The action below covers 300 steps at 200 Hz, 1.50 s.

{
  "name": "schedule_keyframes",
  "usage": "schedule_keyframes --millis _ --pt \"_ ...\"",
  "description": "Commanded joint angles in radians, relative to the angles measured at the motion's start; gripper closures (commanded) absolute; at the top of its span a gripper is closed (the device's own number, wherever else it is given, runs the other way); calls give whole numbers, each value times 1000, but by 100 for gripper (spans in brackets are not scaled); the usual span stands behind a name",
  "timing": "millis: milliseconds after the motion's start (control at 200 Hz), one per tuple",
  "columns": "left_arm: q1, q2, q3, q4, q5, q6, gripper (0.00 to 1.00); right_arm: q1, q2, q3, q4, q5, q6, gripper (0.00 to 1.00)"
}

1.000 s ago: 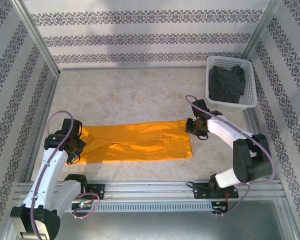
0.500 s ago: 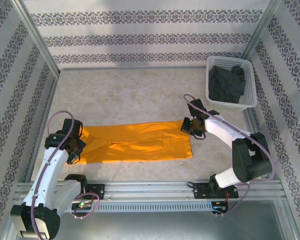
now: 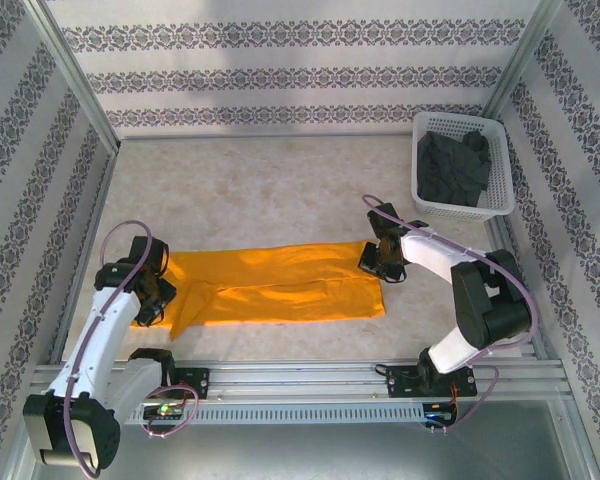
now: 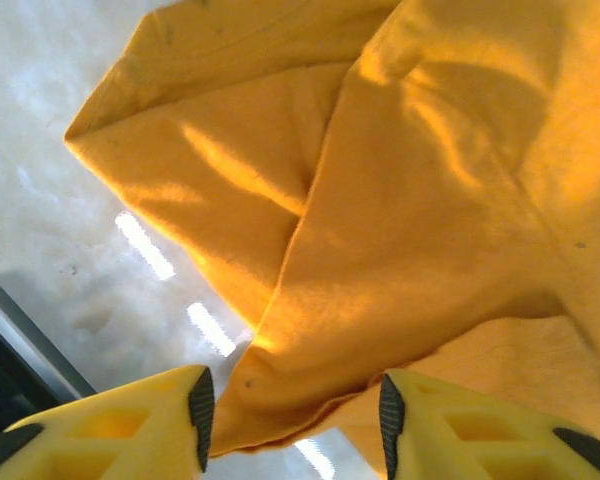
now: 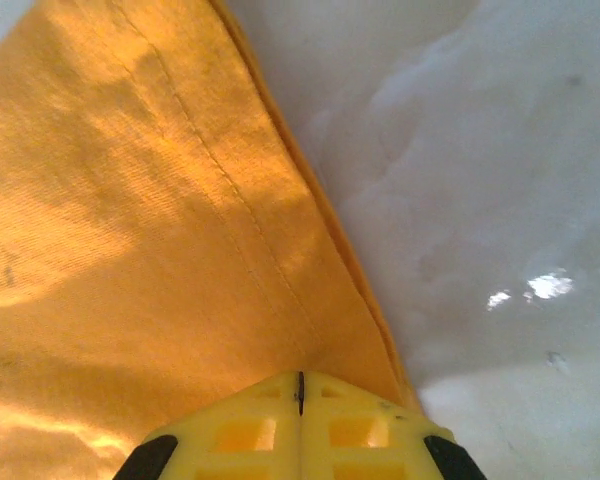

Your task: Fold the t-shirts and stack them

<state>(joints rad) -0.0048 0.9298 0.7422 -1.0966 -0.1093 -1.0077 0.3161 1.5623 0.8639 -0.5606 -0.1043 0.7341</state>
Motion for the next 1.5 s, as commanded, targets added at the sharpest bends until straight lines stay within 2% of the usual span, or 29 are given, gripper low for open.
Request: schedule_keyframes --millis 0,100,240,345,455,575,739,864,999,1154,1284,1494 --pt "3 27 103 32 -45 63 50 -1 -66 35 -27 53 -21 94" --pt "66 97 144 98 -32 128 50 23 -55 64 1 28 -42 90" --pt "230 267 135 293 132 172 51 28 25 97 54 -29 3 87" --pt "278 404 164 403 215 178 52 25 88 148 61 -47 27 86" --pt "281 513 182 464 253 169 60 22 156 192 46 -68 71 86" --pt "282 607 183 453 239 171 62 21 219 224 -2 -53 145 87" --pt "284 644 160 469 236 169 61 -3 326 349 -165 10 177 85" --pt "281 677 162 513 306 166 61 -37 398 456 -228 18 150 83" --pt "275 731 186 566 386 166 61 -87 500 590 -288 -27 129 82" --pt "258 831 262 602 455 179 61 -131 625 779 -346 -51 94 81" --pt "263 905 375 520 403 208 61 -151 745 953 -405 -60 77 81" --pt "276 957 474 468 391 251 60 -175 875 1212 -474 -50 66 82"
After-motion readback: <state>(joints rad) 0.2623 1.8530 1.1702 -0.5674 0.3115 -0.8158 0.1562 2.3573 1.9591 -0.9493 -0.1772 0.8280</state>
